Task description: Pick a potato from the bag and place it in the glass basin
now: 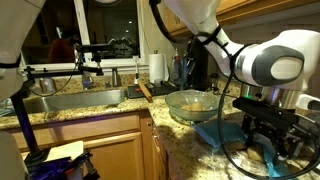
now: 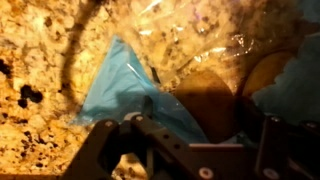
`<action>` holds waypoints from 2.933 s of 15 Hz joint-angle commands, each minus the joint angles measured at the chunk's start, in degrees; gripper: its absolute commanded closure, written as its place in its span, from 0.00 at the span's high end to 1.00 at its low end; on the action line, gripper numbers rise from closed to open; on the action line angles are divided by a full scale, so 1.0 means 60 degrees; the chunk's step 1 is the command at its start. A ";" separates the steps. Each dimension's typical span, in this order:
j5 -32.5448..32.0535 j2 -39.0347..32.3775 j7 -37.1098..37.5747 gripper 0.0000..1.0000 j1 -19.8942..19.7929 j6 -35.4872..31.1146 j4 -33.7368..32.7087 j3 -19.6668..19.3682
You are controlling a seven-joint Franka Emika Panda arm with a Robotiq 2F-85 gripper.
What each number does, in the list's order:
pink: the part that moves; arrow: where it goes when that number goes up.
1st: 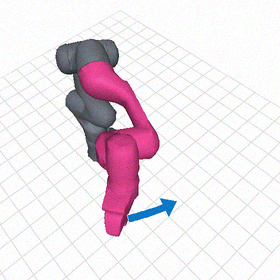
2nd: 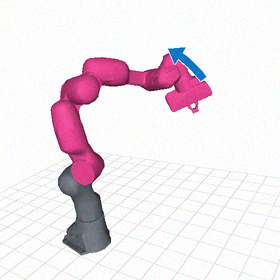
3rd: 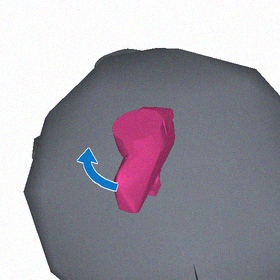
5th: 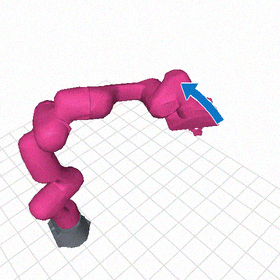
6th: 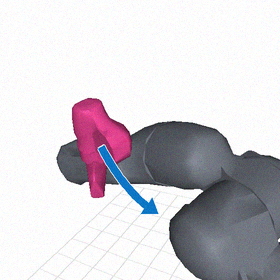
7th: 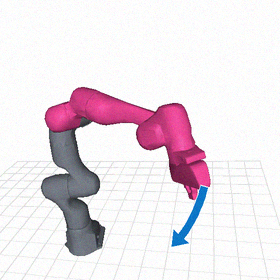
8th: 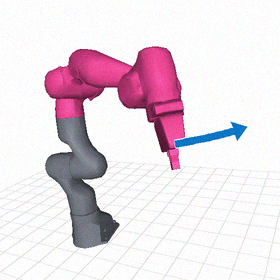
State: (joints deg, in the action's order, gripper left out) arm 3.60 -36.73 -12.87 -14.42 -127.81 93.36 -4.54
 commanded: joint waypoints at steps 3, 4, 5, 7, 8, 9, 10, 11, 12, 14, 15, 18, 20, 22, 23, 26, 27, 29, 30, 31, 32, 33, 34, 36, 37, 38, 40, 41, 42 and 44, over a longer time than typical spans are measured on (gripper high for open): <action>0.0192 0.0073 -0.0266 0.85 -0.0189 0.0183 -0.0032 0.0169; 0.0194 0.0071 -0.0275 0.84 -0.0191 0.0186 -0.0035 0.0169; 0.0199 0.0065 -0.0290 0.83 -0.0197 0.0188 -0.0040 0.0173; 0.0201 0.0058 -0.0308 0.59 -0.0200 0.0183 -0.0042 0.0175; 0.0204 0.0064 -0.0324 0.57 -0.0202 0.0178 -0.0037 0.0181; 0.0215 0.0074 -0.0342 0.51 -0.0204 0.0174 -0.0028 0.0195; 0.0229 0.0086 -0.0360 0.43 -0.0206 0.0165 -0.0016 0.0211; 0.0240 0.0097 -0.0379 0.37 -0.0208 0.0158 -0.0003 0.0227; 0.0236 0.0108 -0.0387 0.31 -0.0209 0.0153 -0.0004 0.0229; 0.0238 0.0117 -0.0407 0.30 -0.0212 0.0152 -0.0015 0.0231; 0.0231 0.0122 -0.0407 0.30 -0.0208 0.0164 -0.0018 0.0227; 0.0093 0.0174 -0.0347 0.30 -0.0138 0.0334 -0.0007 0.0155; 0.0051 0.0171 -0.0306 0.30 -0.0119 0.0430 -0.0031 0.0123; -0.0050 0.0148 -0.0258 0.30 -0.0070 0.0711 -0.0087 0.0073; -0.0043 0.0144 -0.0288 0.30 -0.0081 0.0847 -0.0113 0.0085; -0.0130 0.0159 -0.0213 0.30 -0.0036 0.1166 -0.0168 0.0019; -0.0138 0.0168 -0.0201 0.30 -0.0033 0.1238 -0.0182 0.0008; -0.0162 0.0190 -0.0181 0.30 -0.0019 0.1362 -0.0192 -0.0011; -0.0167 0.0203 -0.0180 0.30 -0.0016 0.1400 -0.0189 -0.0015; -0.0190 0.0226 -0.0173 0.30 -0.0004 0.1429 -0.0167 -0.0026; -0.0221 0.0236 -0.0166 0.30 0.0010 0.1475 -0.0156 -0.0040; -0.0269 0.0239 -0.0153 0.30 0.0030 0.1521 -0.0147 -0.0060; -0.0326 0.0234 -0.0129 0.30 0.0051 0.1597 -0.0148 -0.0081; -0.0424 0.0237 -0.0116 0.30 0.0074 0.1745 -0.0152 -0.0100; -0.0472 0.0231 -0.0130 0.30 0.0083 0.1867 -0.0172 -0.0106; -0.0530 0.0224 -0.0121 0.30 0.0099 0.1972 -0.0186 -0.0118; -0.0623 0.0214 -0.0125 0.30 0.0109 0.2181 -0.0214 -0.0121; -0.0659 0.0199 -0.0126 0.30 0.0113 0.2308 -0.0240 -0.0122; -0.0691 0.0185 -0.0144 0.30 0.0115 0.2433 -0.0264 -0.0118; -0.0769 0.0170 -0.0135 0.30 0.0135 0.2619 -0.0280 -0.0129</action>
State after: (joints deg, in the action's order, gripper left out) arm 0.66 -36.71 -13.69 -14.13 -115.62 91.43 -4.41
